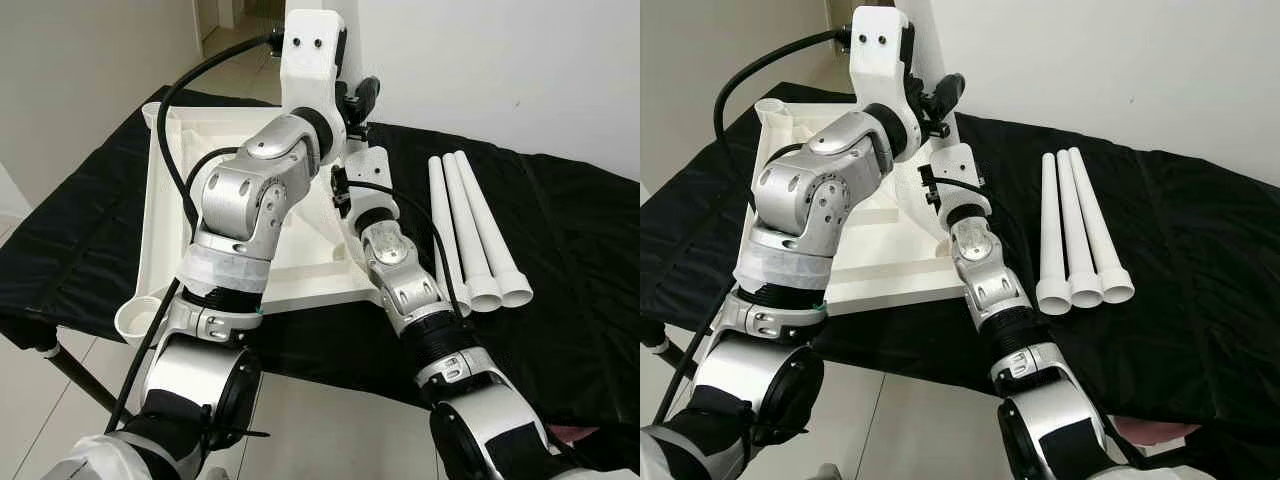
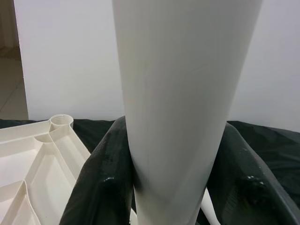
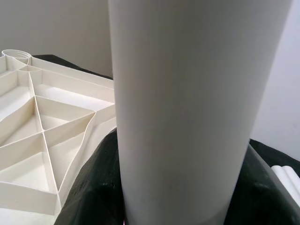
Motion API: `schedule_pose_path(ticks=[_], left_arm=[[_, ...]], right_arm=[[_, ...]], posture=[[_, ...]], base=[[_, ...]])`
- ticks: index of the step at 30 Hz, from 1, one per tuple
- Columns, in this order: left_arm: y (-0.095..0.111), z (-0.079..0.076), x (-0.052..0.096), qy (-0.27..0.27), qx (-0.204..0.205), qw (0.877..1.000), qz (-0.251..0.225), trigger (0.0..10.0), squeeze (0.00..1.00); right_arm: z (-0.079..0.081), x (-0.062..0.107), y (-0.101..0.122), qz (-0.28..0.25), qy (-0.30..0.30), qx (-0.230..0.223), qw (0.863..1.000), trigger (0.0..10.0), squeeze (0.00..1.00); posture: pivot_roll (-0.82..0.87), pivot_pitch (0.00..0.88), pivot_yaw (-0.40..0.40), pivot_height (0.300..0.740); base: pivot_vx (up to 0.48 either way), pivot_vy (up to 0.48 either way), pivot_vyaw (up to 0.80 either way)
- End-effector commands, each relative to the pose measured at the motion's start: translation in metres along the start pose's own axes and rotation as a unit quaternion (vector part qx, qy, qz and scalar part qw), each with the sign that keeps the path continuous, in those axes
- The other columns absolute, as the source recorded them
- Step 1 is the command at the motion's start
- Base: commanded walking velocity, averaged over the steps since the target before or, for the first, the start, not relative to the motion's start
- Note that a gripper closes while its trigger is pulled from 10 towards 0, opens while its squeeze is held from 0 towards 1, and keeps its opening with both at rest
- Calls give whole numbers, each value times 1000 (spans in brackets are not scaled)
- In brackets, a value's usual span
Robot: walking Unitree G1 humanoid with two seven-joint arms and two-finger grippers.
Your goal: Building children table
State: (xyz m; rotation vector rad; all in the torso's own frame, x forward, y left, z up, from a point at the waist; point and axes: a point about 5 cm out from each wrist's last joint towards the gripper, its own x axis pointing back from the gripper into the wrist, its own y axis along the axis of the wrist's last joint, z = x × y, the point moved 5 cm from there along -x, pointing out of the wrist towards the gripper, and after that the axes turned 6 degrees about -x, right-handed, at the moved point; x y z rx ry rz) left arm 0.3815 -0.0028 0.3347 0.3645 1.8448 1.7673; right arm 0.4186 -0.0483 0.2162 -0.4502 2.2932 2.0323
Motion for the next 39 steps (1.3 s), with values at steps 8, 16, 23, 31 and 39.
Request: schedule_pose_path(ticks=[8, 16, 23, 31, 39], left_arm=[[22, -11, 1, -10, -12, 999, -41, 10000, 0], [22, -22, 5, -44, 0, 998, -51, 10000, 1000], [35, -21, 10, -45, -12, 995, -91, 10000, 0], [32, -10, 17, -35, -5, 994, -102, 10000, 0], [5, 10, 28, -8, -32, 996, -86, 10000, 0]], right_arm=[[-13, -2, -10, 25, -36, -22, 999, 10000, 0], [-18, -2, -16, 42, -51, -77, 995, 10000, 0], [-32, -1, -19, 42, -79, -85, 992, 10000, 0], [-43, 1, -17, 25, -89, -83, 992, 10000, 0], [-58, 10, -18, 8, -92, -79, 993, 10000, 0]], posture=[[21, 0, -69, 740], [17, 0, -64, 740], [14, 0, -54, 740], [9, 0, -48, 740], [7, 0, -52, 740]], base=[[0, 0, 0], [0, 0, 0], [0, 0, 0], [0, 0, 0], [0, 0, 0]])
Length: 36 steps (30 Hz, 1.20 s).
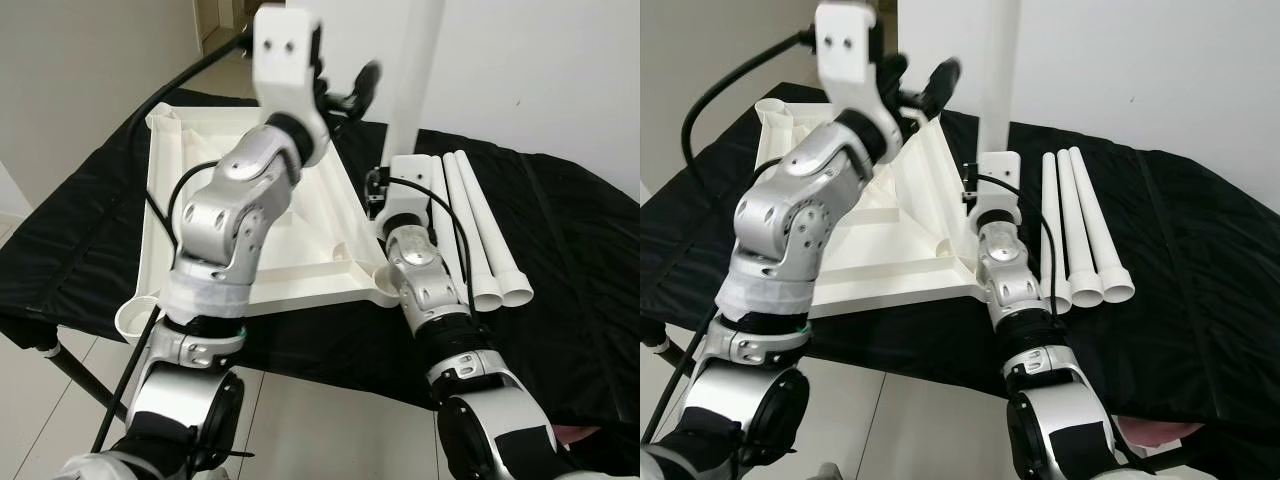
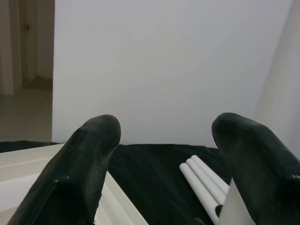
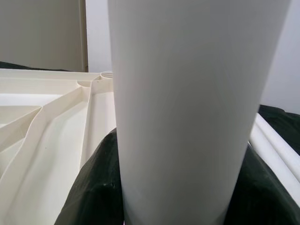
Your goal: Building children table
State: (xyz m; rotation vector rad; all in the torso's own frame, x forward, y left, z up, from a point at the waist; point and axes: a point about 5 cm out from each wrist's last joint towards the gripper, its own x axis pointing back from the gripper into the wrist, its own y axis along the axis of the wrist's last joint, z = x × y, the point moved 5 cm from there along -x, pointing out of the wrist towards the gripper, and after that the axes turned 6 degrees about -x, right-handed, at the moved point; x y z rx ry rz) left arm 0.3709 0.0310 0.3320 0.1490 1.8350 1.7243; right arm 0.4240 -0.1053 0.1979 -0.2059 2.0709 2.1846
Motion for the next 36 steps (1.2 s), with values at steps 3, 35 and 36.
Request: schedule_pose_path(ticks=[3, 35, 36], left_arm=[[-11, -4, 11, -24, -29, 999, -9, 10000, 0], [-110, -25, 75, -122, -165, 975, 81, 10000, 0], [-112, -26, 77, -128, -163, 975, 83, 10000, 0]], right_arm=[[-10, 5, 3, -20, 6, 5, 1000, 10000, 0], [-12, 49, -16, -30, 141, -3, 990, 10000, 0], [-13, 50, -18, -28, 142, -4, 989, 10000, 0]], posture=[[8, 0, -56, 740], [-3, 0, -47, 740], [-4, 0, -46, 740]], base=[[0, 0, 0], [0, 0, 0], [0, 0, 0]])
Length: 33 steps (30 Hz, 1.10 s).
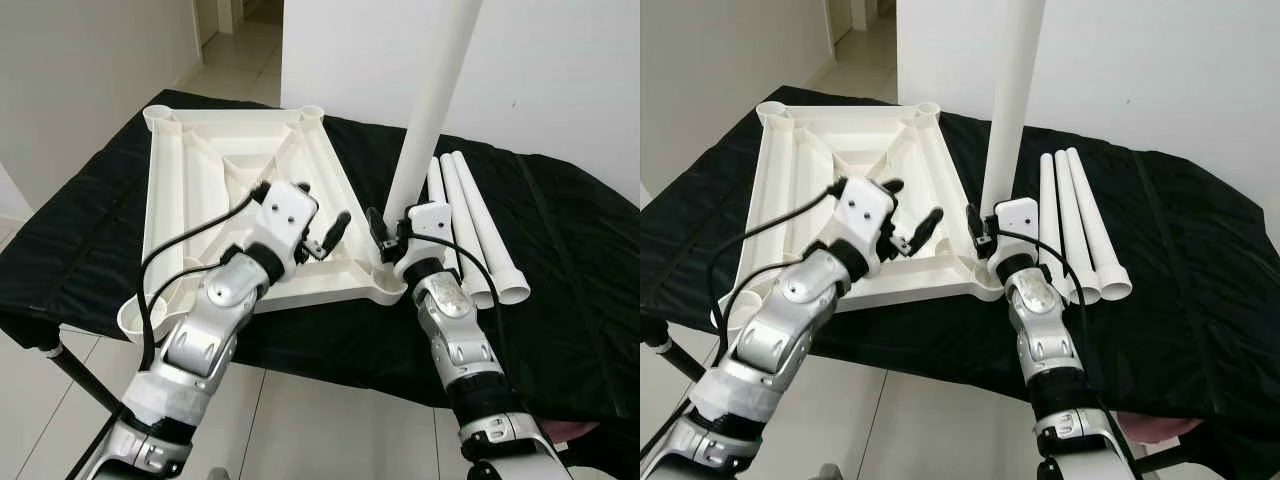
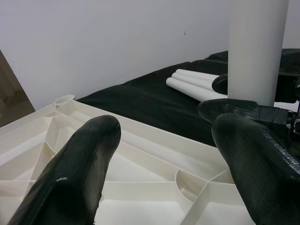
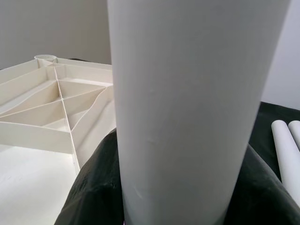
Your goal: Building children table
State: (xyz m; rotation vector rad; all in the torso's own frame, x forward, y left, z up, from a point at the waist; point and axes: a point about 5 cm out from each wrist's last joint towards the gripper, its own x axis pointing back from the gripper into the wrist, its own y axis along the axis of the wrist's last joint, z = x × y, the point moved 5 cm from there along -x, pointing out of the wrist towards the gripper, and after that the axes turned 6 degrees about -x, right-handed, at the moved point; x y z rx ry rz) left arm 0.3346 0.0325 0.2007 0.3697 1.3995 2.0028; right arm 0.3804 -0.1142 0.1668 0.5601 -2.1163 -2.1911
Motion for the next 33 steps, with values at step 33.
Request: schedule_pose_path(ticks=[33], left_arm=[[-16, -41, 20, -127, 42, 991, 25, 10000, 0]], right_arm=[[-9, 17, -8, -1, 52, 32, 998, 10000, 0]], posture=[[-4, 0, -32, 740]], base=[[0, 0, 0]])
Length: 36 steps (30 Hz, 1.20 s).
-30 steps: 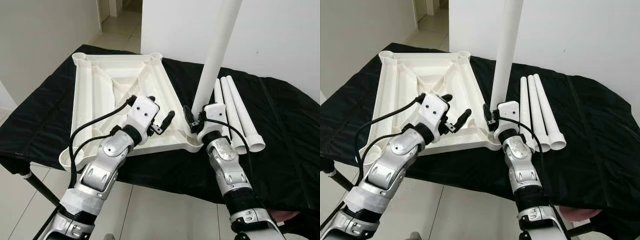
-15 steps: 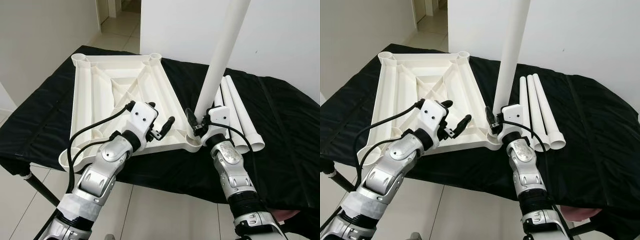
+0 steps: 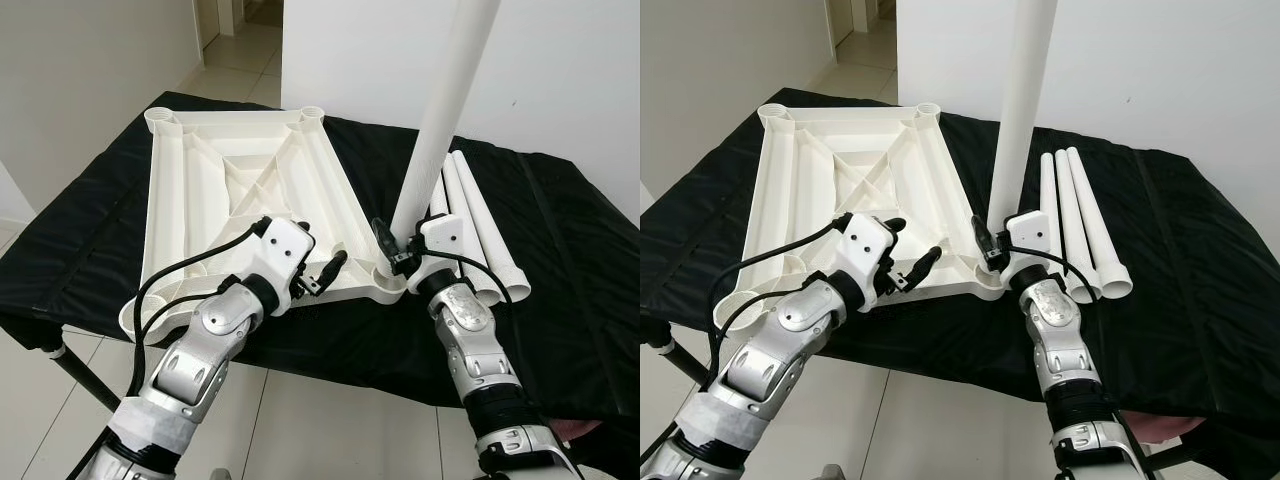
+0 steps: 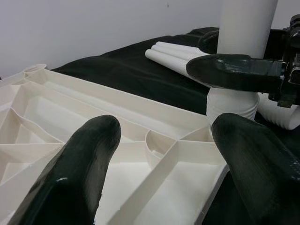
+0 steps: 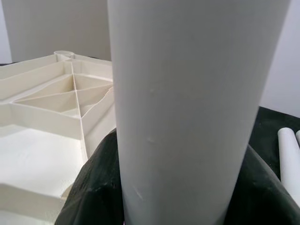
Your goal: Building children table
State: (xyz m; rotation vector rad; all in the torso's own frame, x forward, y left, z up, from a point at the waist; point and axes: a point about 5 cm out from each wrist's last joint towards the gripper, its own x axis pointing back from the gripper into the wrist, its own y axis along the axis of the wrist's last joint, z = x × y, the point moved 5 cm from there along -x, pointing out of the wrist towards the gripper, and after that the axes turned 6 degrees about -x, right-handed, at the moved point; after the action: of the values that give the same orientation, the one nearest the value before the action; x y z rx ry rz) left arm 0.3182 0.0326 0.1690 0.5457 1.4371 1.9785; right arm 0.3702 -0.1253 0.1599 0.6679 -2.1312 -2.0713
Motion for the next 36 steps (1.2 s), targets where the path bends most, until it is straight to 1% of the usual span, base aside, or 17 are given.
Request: schedule_pose_path(ticks=[1, 5, 7, 9, 10, 12, 21, 22, 23, 25, 26, 29, 31, 36], left_arm=[[5, -21, 3, -91, -2, 996, -11, 10000, 0], [4, -23, 4, -96, 0, 995, -9, 10000, 0], [4, -23, 4, -96, 0, 995, -9, 10000, 0], [4, -24, 5, -97, 1, 995, -8, 10000, 0], [4, -24, 5, -97, 1, 995, -8, 10000, 0], [5, -25, 4, -99, 3, 995, -8, 10000, 0], [6, -26, 6, -105, 3, 994, -8, 10000, 0], [6, -26, 6, -105, 3, 994, -8, 10000, 0], [6, -26, 6, -105, 2, 994, -7, 10000, 0], [6, -26, 6, -105, 2, 994, -7, 10000, 0], [6, -26, 7, -105, 1, 994, -7, 10000, 0], [7, -25, 7, -104, 1, 995, -7, 10000, 0], [7, -25, 7, -103, 1, 995, -7, 10000, 0], [7, -25, 7, -103, 1, 995, -7, 10000, 0]], right_arm=[[0, 5, -5, 7, 6, 7, 1000, 10000, 0], [2, 10, -13, 22, 21, 13, 999, 10000, 0], [2, 10, -13, 22, 21, 13, 999, 10000, 0], [6, 14, -20, 34, 34, 10, 999, 10000, 0], [6, 14, -20, 34, 34, 10, 999, 10000, 0], [13, 18, -29, 50, 53, 7, 997, 10000, 0], [22, 21, -42, 71, 81, -4, 994, 10000, 0], [22, 21, -42, 71, 81, -4, 994, 10000, 0], [20, 21, -46, 80, 74, -26, 994, 10000, 0], [20, 21, -46, 80, 74, -26, 994, 10000, 0], [17, 21, -52, 93, 59, -52, 993, 10000, 0], [15, 21, -55, 100, 53, -63, 992, 10000, 0], [11, 22, -62, 115, 36, -74, 990, 10000, 0], [10, 22, -69, 131, 22, -87, 987, 10000, 0]], posture=[[-4, 0, -32, 740], [-4, 0, -33, 740], [-4, 0, -33, 740], [-3, 0, -33, 740], [-3, 0, -33, 740], [-3, 0, -32, 740], [1, 0, -30, 740], [1, 0, -30, 740], [3, 0, -31, 740], [3, 0, -31, 740], [9, 0, -33, 740], [9, 0, -33, 740], [12, 0, -34, 740], [13, 0, -33, 740]], base=[[0, 0, 0], [0, 0, 0], [0, 0, 0], [0, 0, 0], [0, 0, 0], [0, 0, 0], [0, 0, 0], [0, 0, 0], [0, 0, 0], [0, 0, 0], [0, 0, 0], [0, 0, 0], [0, 0, 0], [0, 0, 0]])
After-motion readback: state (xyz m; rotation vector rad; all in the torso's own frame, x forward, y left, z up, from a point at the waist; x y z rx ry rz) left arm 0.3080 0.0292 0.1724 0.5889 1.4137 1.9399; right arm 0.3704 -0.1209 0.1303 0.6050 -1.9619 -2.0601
